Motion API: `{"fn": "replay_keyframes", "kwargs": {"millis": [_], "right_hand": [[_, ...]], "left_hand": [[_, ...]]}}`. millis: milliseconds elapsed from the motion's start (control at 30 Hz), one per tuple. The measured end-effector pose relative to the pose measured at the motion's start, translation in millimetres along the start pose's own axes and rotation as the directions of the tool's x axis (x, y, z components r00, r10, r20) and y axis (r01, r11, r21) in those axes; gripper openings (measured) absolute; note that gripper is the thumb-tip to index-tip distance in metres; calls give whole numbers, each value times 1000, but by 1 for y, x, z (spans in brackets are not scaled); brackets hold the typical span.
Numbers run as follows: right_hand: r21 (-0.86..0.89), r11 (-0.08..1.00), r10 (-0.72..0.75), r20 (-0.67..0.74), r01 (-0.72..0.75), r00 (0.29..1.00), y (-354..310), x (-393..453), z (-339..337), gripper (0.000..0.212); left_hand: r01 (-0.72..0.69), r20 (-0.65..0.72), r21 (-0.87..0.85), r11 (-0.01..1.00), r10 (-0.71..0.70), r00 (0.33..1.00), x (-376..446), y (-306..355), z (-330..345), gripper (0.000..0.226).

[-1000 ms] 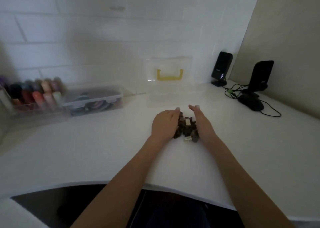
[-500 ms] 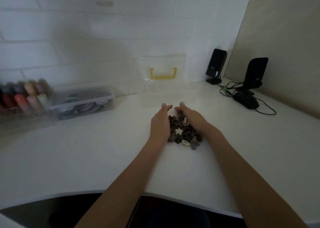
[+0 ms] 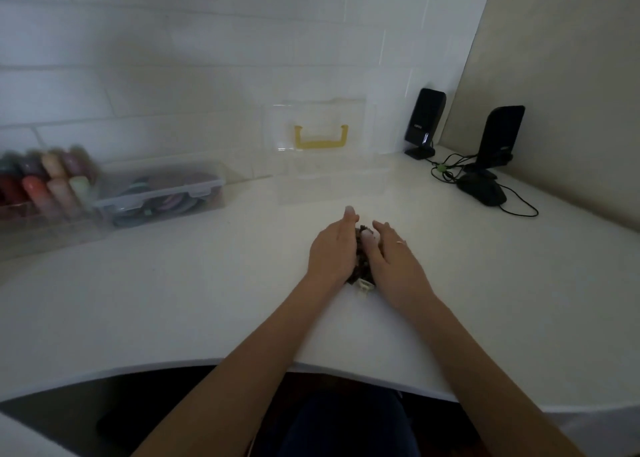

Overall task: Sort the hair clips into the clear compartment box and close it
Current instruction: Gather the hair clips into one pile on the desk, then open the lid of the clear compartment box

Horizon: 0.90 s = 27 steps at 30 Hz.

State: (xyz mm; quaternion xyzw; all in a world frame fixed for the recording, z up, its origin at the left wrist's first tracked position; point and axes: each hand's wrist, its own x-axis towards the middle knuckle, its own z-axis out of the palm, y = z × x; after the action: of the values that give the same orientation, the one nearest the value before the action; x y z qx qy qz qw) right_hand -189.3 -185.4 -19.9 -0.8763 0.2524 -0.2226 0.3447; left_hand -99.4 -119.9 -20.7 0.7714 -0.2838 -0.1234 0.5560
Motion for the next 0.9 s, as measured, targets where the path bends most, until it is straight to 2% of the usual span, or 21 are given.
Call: {"fn": "replay_keyframes", "kwargs": {"millis": [100, 167, 233, 267, 333, 400, 467, 567, 700, 800, 900], "right_hand": [[-46, 999, -29, -60, 26, 998, -1, 5, 6, 46], [-24, 1000, 6, -59, -8, 998, 1, 6, 6, 48], [-100, 995, 6, -75, -14, 997, 0, 4, 3, 49], [-194, 981, -41, -110, 19, 993, -2, 3, 1, 49], [-399, 898, -260, -147, 184, 954, -13, 9, -4, 45], [-477, 818, -415, -102, 322, 904, -32, 27, -3, 43], [-481, 806, -411, -39, 344, 911, -49, 52, 4, 50], [-553, 781, -293, 85, 290, 952, -61, 93, 21, 59], [-623, 733, -160, 231, 273, 960, -58, 130, 37, 49], [-565, 764, -247, 190, 311, 950, -61, 133, 37, 29], [-585, 701, -396, 156, 408, 905, -61, 110, 30, 24]], "left_hand": [[-22, 17, 19, 1000, 21, 1000, -4, 6, 4, 59], [-32, 9, -68, 997, 33, 999, -4, 5, 3, 57], [-58, -41, -161, 985, 52, 998, -5, 4, -1, 52], [-76, -88, -183, 980, 61, 994, -6, 3, -5, 50], [-105, -202, -197, 975, 65, 977, -5, 0, -18, 45], [-117, -290, -181, 977, 61, 955, -1, -7, -37, 42], [-121, -334, -140, 983, 69, 940, 1, -15, -60, 40], [-76, -393, -148, 986, 12, 919, -2, -33, -90, 40], [-30, -433, -358, 933, -137, 891, -3, -47, -110, 42], [-34, -432, -381, 924, -145, 890, -1, -47, -109, 40], [-33, -418, -353, 935, -126, 900, 4, -51, -108, 38]]}}
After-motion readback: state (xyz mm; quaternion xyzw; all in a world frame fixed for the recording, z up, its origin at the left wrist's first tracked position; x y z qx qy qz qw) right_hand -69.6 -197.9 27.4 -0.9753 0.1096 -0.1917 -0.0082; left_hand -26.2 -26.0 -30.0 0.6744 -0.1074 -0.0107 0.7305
